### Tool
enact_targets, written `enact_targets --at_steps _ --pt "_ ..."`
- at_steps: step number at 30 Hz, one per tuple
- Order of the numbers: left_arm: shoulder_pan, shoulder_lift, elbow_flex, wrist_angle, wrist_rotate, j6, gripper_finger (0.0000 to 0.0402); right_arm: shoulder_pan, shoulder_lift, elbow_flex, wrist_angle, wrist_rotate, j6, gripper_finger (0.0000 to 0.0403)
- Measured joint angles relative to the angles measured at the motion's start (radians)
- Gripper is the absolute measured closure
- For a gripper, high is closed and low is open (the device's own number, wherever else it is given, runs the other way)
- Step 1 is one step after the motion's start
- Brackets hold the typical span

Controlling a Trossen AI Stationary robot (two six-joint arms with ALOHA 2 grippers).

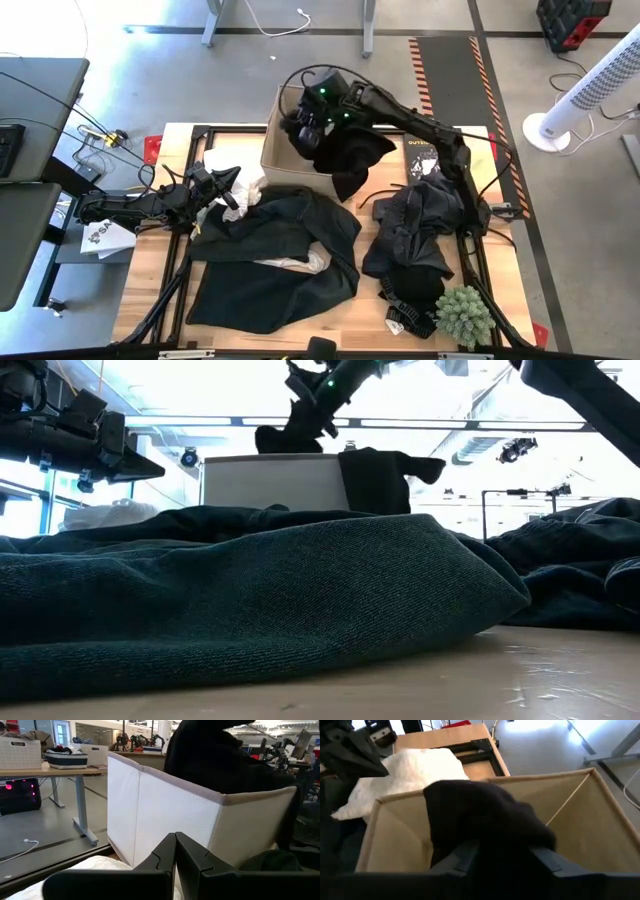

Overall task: Sort clothes
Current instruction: Put the black shirt into the laundry bin

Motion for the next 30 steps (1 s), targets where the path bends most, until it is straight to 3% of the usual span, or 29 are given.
enact_targets --at_steps 7,16,21,23,30 --pt "0.000 0.000 0.000 0.000 0.000 0.000 0.0394 0.021 -0.118 0.013 -0.200 0.038 0.173 0.0200" --pt "0.000 0.000 0.000 0.000 0.000 0.000 0.0394 0.113 -0.126 0.009 -0.715 0.143 0.469 0.0196" --pt "0.000 0.000 0.000 0.000 0.000 0.000 0.0394 0.194 -0.115 -0.013 -0.705 0.459 0.565 0.0201" --pt "0.000 0.000 0.000 0.000 0.000 0.000 0.0394 0.195 -0.121 -0.011 -0.715 0.521 0.621 0.0205" --pt "0.000 0.000 0.000 0.000 0.000 0.000 0.0394 0.083 -0.116 -0.046 -0.714 0.417 0.676 0.0217"
